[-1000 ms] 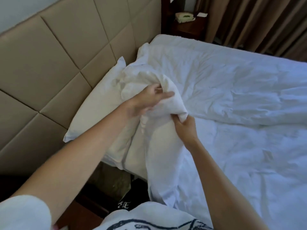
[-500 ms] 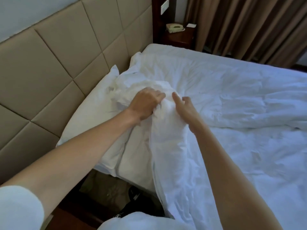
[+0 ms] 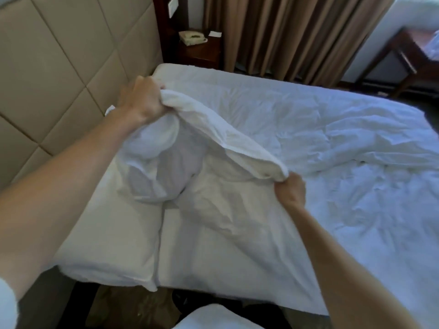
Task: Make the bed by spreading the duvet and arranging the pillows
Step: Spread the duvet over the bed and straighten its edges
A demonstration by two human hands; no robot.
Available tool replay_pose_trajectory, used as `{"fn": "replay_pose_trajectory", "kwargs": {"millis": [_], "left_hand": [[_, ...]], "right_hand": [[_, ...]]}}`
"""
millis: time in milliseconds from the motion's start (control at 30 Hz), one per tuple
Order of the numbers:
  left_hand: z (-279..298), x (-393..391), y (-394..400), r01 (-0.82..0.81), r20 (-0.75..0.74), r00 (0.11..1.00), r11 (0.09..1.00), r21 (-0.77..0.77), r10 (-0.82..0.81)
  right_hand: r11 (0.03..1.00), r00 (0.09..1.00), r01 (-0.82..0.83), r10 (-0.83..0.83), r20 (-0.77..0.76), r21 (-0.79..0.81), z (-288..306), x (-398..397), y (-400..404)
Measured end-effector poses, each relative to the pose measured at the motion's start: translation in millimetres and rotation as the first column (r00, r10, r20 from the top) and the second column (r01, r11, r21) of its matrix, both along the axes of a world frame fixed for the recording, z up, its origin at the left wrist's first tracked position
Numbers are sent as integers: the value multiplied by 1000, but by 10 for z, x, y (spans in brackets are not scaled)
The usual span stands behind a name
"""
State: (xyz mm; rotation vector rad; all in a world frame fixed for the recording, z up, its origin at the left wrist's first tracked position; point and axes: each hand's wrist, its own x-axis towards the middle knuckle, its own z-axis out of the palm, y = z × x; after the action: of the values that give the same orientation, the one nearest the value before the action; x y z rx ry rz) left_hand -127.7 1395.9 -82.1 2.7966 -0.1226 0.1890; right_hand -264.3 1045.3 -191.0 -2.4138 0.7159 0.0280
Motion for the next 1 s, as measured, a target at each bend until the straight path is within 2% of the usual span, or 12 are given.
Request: {"fn": "replay_pose_trajectory", "kwargs": {"millis": [100, 200, 400, 567, 667, 767, 800, 867, 900, 933, 967, 1000], "left_hand": [[106, -29, 479, 28, -127, 992, 981, 194, -3], [152, -65, 778, -18, -113, 992, 960, 279, 52], [225, 106, 1005, -104, 61, 993, 987, 119, 98], [98, 617, 1079, -146, 331, 939, 978, 148, 90], [-24, 1001, 1179, -147, 362, 929, 974, 175, 75], [-32, 1481, 1299, -153, 324, 945, 930, 335, 39], [26, 1691, 1356, -108, 325, 945, 894, 436, -44], [231, 2196, 1444, 24, 240, 943, 765, 643, -231], [335, 2508, 1468, 20, 231, 944, 740, 672, -235], [425, 2845, 1446, -55, 277, 948, 776, 628, -157], [481, 3189, 1369, -194, 359, 933, 829, 525, -10], [478, 3486, 1240, -311, 348, 923, 847, 432, 162]], "right_hand": [[999, 989, 12, -5, 148, -47, 464, 485, 156], [1000, 965, 8, -3, 261, -17, 816, 880, 472], [999, 894, 27, -5, 448, -44, 1222, 1490, 890], [999, 859, 31, -13, 511, -27, 1227, 2077, 1017], [999, 866, -6, 24, 499, -38, 1096, 2582, 1058], [997, 867, -74, 66, 493, -4, 957, 3262, 1119], [996, 866, -91, 71, 495, 17, 931, 3517, 1126], [995, 857, -92, 63, 512, 31, 870, 4024, 1098], [995, 845, -94, 71, 530, 17, 829, 4261, 1086], [994, 834, -109, 92, 544, -1, 775, 4508, 1086], [993, 831, -119, 108, 546, -15, 704, 4750, 1093], [993, 844, -114, 110, 524, -25, 604, 4975, 1091]]}}
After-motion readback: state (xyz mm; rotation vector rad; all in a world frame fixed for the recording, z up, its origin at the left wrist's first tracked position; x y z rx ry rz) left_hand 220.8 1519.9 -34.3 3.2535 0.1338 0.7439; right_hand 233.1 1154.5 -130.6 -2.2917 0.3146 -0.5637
